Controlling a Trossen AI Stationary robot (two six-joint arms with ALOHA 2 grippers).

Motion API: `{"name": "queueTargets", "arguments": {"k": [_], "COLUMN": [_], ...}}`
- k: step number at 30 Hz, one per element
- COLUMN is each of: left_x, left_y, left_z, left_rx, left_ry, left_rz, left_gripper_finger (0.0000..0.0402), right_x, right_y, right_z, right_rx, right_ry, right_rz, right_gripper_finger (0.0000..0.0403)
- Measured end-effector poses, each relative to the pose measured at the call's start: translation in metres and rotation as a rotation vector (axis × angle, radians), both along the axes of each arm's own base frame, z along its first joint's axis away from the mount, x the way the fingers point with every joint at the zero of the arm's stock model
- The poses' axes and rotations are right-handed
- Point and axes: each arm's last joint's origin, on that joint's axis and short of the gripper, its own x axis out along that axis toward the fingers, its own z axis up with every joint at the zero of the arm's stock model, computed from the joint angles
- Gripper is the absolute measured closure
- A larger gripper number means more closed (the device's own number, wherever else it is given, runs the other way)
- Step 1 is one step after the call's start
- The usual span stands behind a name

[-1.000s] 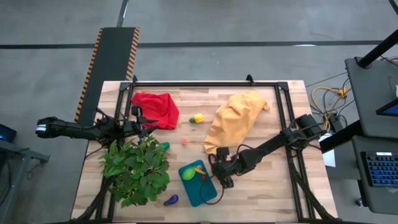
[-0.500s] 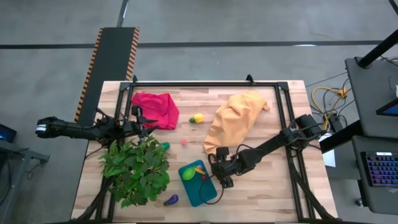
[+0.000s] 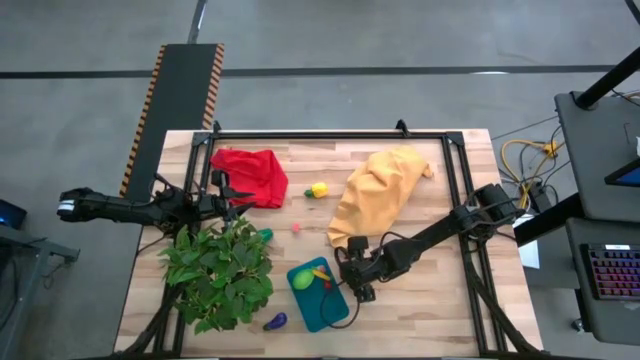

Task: Pick and placing Produce into tupperware
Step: Put the tomato into the bin

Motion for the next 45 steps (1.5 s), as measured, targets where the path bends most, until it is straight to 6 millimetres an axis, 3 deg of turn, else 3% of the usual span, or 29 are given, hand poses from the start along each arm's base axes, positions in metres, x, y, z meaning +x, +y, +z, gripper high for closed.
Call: {"name": "queueTargets", "arguments": {"k": [13,45], "left_x": [0.0000,0.0000], "left_y": [0.0000,0.0001], "left_z": [0.0000,0.0000], "left_rx": [0.000,0.000], "left_ry": [0.000,0.000], "left_rz": [0.000,0.001], "left_gripper_finger": [0.0323,0.0323], "right_x": [-0.0001,0.0001], "right_y": [0.0002,0.0002], "right_z": [-0.0001,0.0000], "right_rx": [0.003,-0.002], "right_ry": [0.002,-0.002], "right_rz": [0.002,0.002], "right_gripper_finger": [0.0077,0.0079]}}
